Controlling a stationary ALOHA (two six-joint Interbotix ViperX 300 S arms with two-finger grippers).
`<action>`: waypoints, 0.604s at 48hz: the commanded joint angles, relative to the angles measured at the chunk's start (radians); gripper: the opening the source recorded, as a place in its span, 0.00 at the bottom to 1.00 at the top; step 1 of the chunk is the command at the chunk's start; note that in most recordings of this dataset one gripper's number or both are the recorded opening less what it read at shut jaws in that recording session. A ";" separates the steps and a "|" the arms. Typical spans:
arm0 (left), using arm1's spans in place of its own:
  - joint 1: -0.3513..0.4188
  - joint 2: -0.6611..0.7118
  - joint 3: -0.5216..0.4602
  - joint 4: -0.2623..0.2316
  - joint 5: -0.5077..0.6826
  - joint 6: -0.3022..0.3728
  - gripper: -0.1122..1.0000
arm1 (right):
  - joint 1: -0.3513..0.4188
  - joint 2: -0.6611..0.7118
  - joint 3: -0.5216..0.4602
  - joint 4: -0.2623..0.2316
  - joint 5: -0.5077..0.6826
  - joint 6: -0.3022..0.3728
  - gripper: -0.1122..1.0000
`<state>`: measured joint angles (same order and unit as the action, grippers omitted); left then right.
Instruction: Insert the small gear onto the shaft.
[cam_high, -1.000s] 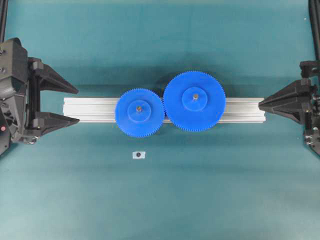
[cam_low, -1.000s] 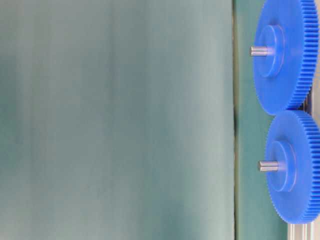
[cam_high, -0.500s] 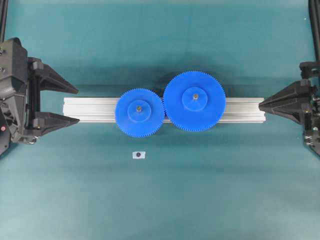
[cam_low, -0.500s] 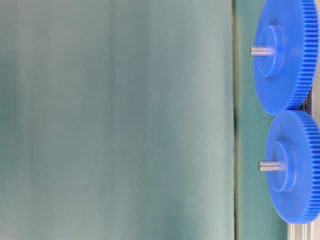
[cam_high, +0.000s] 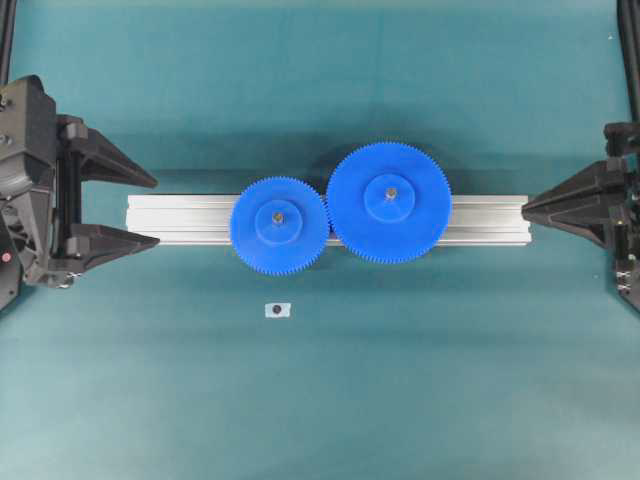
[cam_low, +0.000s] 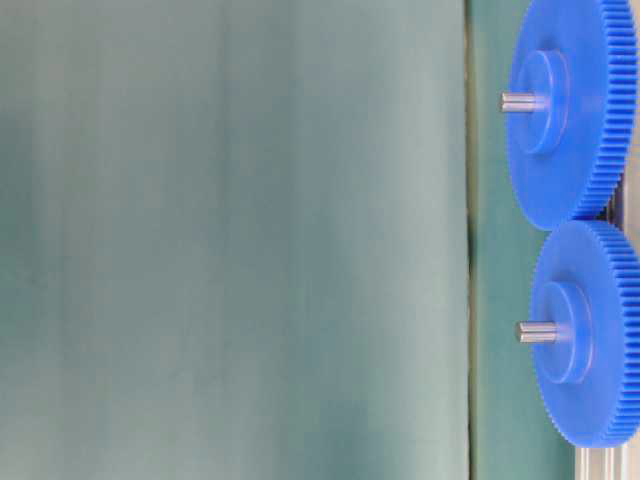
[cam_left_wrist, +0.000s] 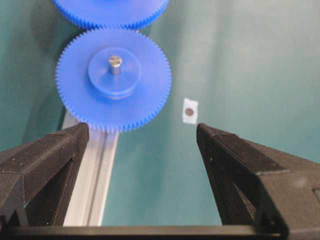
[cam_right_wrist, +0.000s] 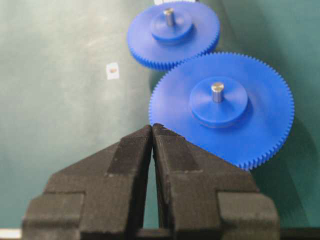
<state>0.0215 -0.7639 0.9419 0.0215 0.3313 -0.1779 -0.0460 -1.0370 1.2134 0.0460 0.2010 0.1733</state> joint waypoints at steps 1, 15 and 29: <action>-0.002 0.000 -0.028 0.000 -0.005 -0.002 0.89 | -0.002 0.005 -0.011 0.003 -0.005 0.009 0.22; -0.002 0.002 -0.026 0.000 -0.009 -0.002 0.89 | -0.002 0.005 -0.008 0.003 -0.005 0.009 0.22; -0.002 0.008 -0.025 0.000 -0.011 -0.002 0.89 | -0.002 0.005 -0.003 0.003 -0.009 0.009 0.22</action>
<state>0.0215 -0.7593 0.9419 0.0215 0.3298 -0.1779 -0.0460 -1.0370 1.2164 0.0476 0.2010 0.1733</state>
